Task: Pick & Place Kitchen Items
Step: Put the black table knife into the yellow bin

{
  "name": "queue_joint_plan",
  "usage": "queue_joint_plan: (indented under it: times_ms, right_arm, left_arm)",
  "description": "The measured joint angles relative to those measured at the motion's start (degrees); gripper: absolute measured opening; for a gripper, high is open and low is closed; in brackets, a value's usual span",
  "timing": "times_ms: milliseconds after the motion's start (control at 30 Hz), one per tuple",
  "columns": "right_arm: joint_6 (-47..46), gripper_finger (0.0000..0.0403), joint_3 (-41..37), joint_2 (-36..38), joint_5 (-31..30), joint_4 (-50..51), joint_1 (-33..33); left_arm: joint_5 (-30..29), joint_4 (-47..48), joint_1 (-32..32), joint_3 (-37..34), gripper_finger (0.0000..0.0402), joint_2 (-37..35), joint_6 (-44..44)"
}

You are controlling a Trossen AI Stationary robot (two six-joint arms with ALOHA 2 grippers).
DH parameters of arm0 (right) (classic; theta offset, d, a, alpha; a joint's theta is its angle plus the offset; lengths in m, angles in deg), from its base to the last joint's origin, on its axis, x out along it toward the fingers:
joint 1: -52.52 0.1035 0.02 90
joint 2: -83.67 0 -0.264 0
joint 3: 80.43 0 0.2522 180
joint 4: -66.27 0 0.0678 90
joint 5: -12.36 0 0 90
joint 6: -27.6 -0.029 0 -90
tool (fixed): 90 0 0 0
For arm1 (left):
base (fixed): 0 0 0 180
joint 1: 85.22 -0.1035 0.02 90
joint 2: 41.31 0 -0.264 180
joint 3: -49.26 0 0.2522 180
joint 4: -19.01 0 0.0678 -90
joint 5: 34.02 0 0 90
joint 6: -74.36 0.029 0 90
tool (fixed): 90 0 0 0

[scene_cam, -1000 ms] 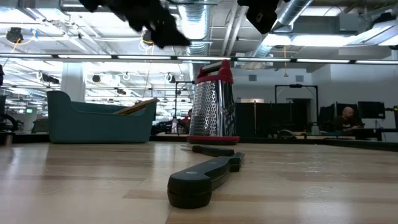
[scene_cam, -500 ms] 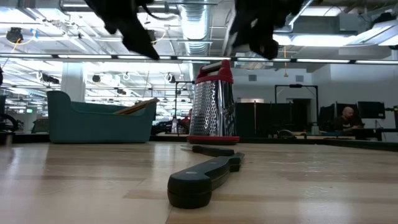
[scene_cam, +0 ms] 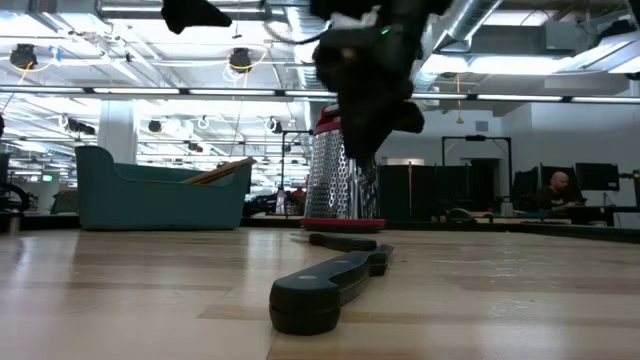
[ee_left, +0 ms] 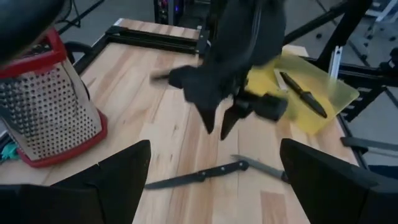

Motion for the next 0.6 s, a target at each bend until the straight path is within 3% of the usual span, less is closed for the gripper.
queue_joint_plan:
  times_ms: [133,300,600]
  right_arm:
    - [-0.11,0.0129,7.36,-6.83,-1.57,6.82,0.02]
    - [-0.09,0.0137,11.40,-13.05,-1.34,6.78,0.31]
    - [-1.96,0.0216,12.46,-16.28,2.23,5.38,0.33]
  left_arm:
    - [0.00,-0.06,0.00,-0.02,0.0342,-1.39,0.00]
    - [0.01,0.04,0.01,-0.02,0.0342,-1.61,0.04]
    - [0.04,2.67,0.02,-0.02,0.0342,-3.51,0.11]
